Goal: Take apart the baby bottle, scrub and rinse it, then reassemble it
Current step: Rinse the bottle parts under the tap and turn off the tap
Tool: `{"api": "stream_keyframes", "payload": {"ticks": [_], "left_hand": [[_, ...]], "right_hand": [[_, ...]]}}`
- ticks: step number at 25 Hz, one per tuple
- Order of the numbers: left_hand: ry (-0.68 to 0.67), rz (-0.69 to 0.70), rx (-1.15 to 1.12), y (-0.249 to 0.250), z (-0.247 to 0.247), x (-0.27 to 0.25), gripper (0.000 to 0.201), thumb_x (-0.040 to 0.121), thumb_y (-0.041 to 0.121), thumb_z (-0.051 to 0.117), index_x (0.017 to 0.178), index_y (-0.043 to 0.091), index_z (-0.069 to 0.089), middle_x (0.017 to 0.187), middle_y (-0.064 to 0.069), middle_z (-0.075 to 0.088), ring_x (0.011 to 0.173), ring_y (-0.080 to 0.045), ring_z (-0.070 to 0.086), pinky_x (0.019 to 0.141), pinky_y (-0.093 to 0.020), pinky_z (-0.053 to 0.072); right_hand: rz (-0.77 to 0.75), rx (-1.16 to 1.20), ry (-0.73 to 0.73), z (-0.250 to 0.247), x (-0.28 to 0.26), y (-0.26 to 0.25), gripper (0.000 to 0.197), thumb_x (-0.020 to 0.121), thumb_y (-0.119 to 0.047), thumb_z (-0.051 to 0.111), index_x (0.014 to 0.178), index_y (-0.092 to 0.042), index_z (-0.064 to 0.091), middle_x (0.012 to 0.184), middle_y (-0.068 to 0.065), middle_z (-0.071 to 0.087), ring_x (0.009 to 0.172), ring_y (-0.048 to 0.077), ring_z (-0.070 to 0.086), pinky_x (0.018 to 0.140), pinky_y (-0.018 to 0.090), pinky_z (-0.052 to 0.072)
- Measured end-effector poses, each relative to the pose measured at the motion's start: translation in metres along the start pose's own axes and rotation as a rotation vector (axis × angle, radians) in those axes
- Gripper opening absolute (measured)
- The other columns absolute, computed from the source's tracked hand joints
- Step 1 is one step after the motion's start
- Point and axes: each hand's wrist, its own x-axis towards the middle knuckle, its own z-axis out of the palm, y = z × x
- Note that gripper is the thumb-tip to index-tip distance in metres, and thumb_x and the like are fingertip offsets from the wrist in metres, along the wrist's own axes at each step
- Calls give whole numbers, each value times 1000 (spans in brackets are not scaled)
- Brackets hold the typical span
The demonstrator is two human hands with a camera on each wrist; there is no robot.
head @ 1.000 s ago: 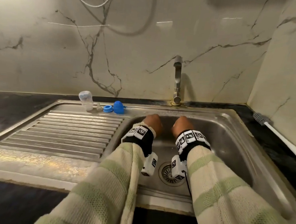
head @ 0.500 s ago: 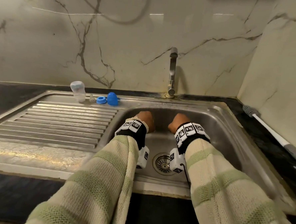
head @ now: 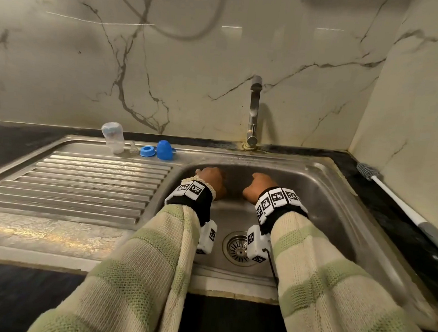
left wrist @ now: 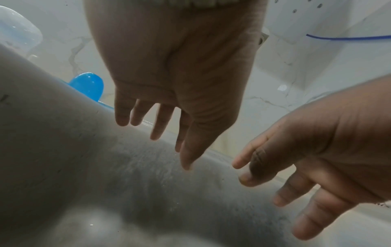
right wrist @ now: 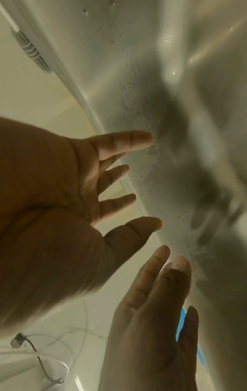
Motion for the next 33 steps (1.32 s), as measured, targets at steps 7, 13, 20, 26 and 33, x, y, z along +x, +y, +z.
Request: {"api": "stream_keyframes", "payload": {"ticks": [7, 13, 20, 26, 33], "left_hand": [[-52, -73, -105, -4, 1, 1, 35, 97, 31, 56, 123, 9, 65, 124, -15, 67, 112, -31, 64, 94, -39, 50], [98, -100, -163, -21, -37, -7, 29, 95, 22, 53, 111, 4, 70, 114, -16, 70, 103, -31, 66, 85, -35, 51], [130, -276, 50, -130, -112, 1, 31, 93, 26, 56, 111, 3, 65, 112, -14, 68, 108, -33, 64, 78, -31, 45], [64, -359, 184, -208, -136, 65, 14, 82, 32, 60, 80, 20, 55, 96, -8, 68, 81, -30, 64, 82, -38, 57], [-126, -405, 84, -259, -103, 143, 20, 60, 27, 74, 80, 23, 71, 82, -8, 73, 70, -30, 73, 71, -47, 62]], "right_hand": [[-85, -47, -24, 12, 1, -23, 51, 89, -18, 61, 136, -3, 48, 138, 17, 53, 125, 32, 52, 100, 35, 43], [-224, -10, 11, 22, -5, -54, 41, 86, -22, 60, 125, -9, 59, 132, 16, 59, 122, 33, 54, 99, 35, 43], [-270, 174, 41, 28, -13, -91, 49, 88, -20, 63, 134, -9, 53, 137, 14, 54, 127, 30, 50, 105, 33, 38], [-305, 114, 5, 43, 2, -98, 37, 88, -17, 62, 123, -6, 62, 128, 17, 61, 118, 33, 56, 100, 36, 43], [-330, 80, 6, 62, 22, -89, 31, 86, -17, 61, 116, -11, 67, 119, 12, 66, 112, 30, 60, 97, 35, 47]]}}
